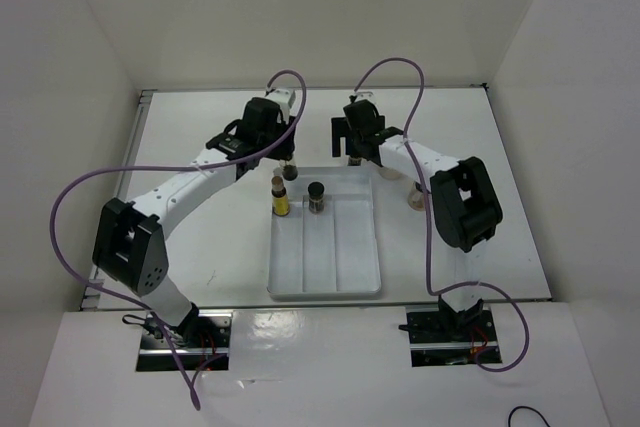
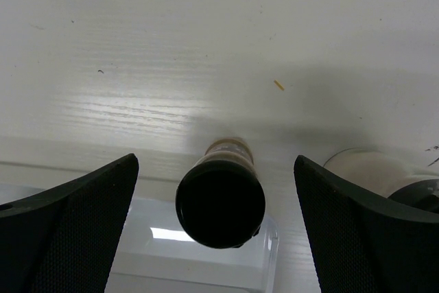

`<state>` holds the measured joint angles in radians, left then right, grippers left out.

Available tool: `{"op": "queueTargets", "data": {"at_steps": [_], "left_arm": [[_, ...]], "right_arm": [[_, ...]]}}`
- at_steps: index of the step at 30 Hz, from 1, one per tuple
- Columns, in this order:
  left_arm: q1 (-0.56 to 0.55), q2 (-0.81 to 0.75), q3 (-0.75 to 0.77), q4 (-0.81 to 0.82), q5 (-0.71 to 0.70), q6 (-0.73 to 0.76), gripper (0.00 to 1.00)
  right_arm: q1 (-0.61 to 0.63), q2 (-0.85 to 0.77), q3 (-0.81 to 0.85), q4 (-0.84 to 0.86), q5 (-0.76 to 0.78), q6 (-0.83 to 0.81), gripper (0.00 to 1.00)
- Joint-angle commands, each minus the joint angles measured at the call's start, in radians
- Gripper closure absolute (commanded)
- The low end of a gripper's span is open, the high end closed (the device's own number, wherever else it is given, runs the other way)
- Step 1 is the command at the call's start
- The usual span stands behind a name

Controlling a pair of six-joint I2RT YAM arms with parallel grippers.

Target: Organize the condiment bottles

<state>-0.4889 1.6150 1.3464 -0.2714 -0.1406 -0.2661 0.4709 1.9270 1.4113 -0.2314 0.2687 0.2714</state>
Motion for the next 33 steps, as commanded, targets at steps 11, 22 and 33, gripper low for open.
{"op": "queueTargets", "data": {"at_steps": [11, 22, 33], "left_arm": [[0.001, 0.043, -0.089, 0.123, -0.065, -0.022, 0.64], [0.001, 0.074, -0.118, 0.155, -0.085, -0.032, 0.4], [-0.017, 0.043, -0.099, 0.112, -0.126, -0.061, 0.0]], "right_arm": [[-0.018, 0.038, 0.066, 0.055, -0.016, -0.005, 0.02], [-0.018, 0.047, 0.066, 0.055, -0.016, -0.005, 0.08], [-0.018, 0.047, 0.066, 0.055, -0.016, -0.014, 0.43]]}}
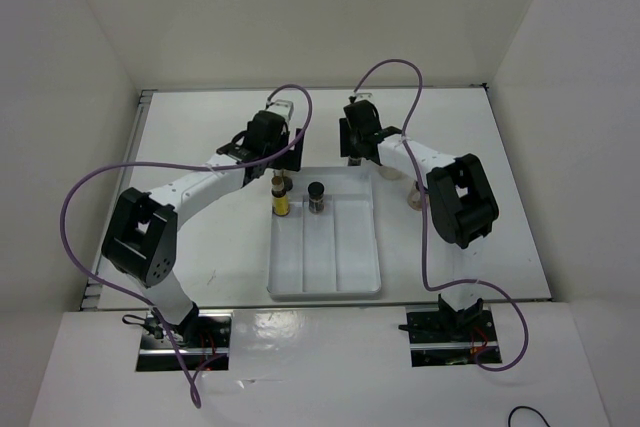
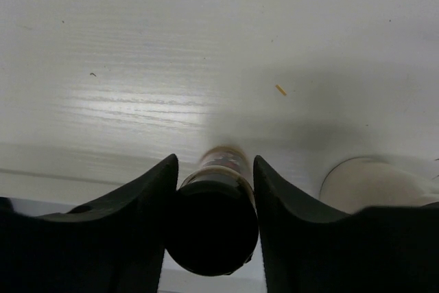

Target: Organize the condiment bottles

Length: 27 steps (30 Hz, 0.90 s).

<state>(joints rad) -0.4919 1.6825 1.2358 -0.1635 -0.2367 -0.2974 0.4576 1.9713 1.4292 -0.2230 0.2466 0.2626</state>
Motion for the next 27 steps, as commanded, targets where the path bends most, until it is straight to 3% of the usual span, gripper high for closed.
{"op": "queueTargets", "data": {"at_steps": [1, 6, 7, 17, 27], "left_arm": [[-0.014, -0.036, 0.011, 0.004, -0.03, -0.042, 0.0], [-0.024, -0.125, 0.022, -0.016, -0.052, -0.077, 0.0], [-0.024, -0.141, 0.022, -0.016, -0.052, -0.077, 0.0], [0.004, -0.268, -0.038, -0.047, -0.168, -0.127, 0.0], [0.128, -0.286, -0.076, -0.06, -0.218, -0.124, 0.0]], "right_arm": [[-0.005, 0.003, 0.048, 0.047, 0.006, -0.005, 0.49], [-0.005, -0.02, 0.057, 0.013, 0.016, -0.005, 0.84], [-0.005, -0.029, 0.066, 0.004, 0.016, -0.014, 0.87], [0.004, -0.25, 0.117, -0.113, 0.057, -0.042, 0.99], [0.206, -0.552, -0.096, -0.225, 0.082, -0.011, 1.0]]}}
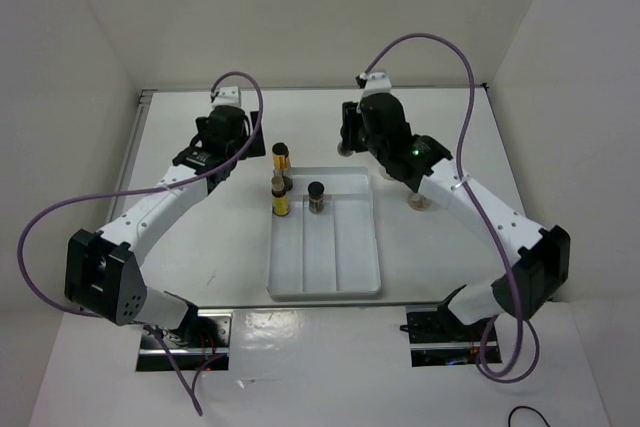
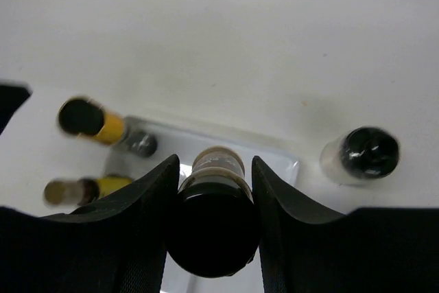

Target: Organize the condiment bottles

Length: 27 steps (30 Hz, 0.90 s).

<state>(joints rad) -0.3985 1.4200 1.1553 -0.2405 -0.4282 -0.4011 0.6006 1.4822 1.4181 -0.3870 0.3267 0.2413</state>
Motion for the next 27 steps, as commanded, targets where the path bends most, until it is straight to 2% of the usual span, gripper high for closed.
{"op": "queueTargets", "data": {"at_steps": [1, 5, 15, 19, 27], "left_arm": [[0.044, -0.024, 0.004, 0.017, -0.015, -0.021, 0.0], [0.079, -0.062, -0.019, 0.017, 0.017, -0.031, 0.0], [0.128, -0.15, -0.069, 0.017, 0.036, -0.031, 0.0], [0.138, -0.168, -0.078, 0.017, 0.045, -0.022, 0.0], [0.156, -0.168, -0.088, 0.017, 0.054, -0.022, 0.0]], "right_arm": [[0.077, -0.088, -0.115, -0.049, -0.058, 0.01, 1.0], [0.11, -0.177, -0.25, -0.009, -0.162, 0.076, 1.0], [0.231, -0.157, -0.337, 0.025, -0.219, 0.145, 1.0], [0.323, -0.109, -0.357, 0.065, -0.123, 0.197, 1.0], [0.373, 0.038, -0.32, 0.028, 0.081, 0.318, 1.0]]}}
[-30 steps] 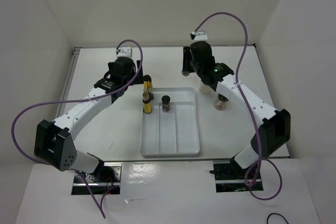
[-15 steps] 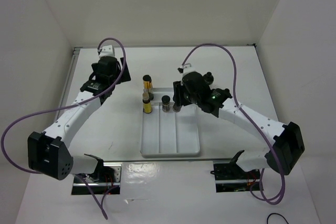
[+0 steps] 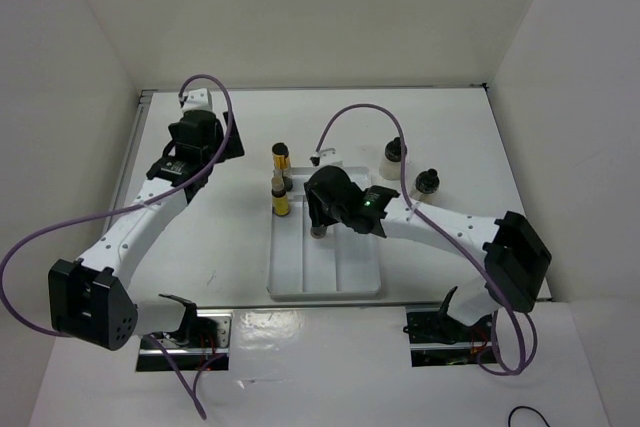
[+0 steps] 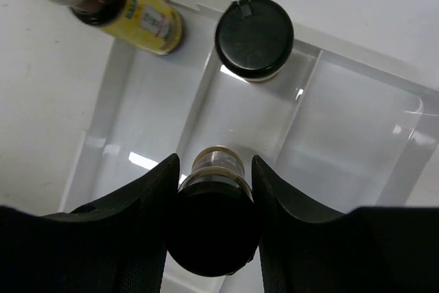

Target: Organize the condiment bottles

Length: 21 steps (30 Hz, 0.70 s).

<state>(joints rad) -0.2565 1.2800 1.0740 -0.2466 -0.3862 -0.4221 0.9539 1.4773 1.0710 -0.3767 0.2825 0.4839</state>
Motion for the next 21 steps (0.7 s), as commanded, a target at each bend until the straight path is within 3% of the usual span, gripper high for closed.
{"op": "queueTargets", "data": {"at_steps": [1, 19, 21], "left_arm": [[0.014, -0.028, -0.006, 0.023, 0.012, -0.001, 0.0], [0.014, -0.019, -0.016, 0.041, 0.039, -0.001, 0.0], [0.014, -0.019, -0.016, 0.041, 0.04, -0.001, 0.0]], "right_arm": [[0.02, 0.057, 0.027, 0.018, 0.138, 0.085, 1.0], [0.042, 0.166, 0.047, 0.036, 0.23, 0.183, 1.0], [0.042, 0.175, 0.056, 0.036, 0.23, 0.192, 0.95]]}}
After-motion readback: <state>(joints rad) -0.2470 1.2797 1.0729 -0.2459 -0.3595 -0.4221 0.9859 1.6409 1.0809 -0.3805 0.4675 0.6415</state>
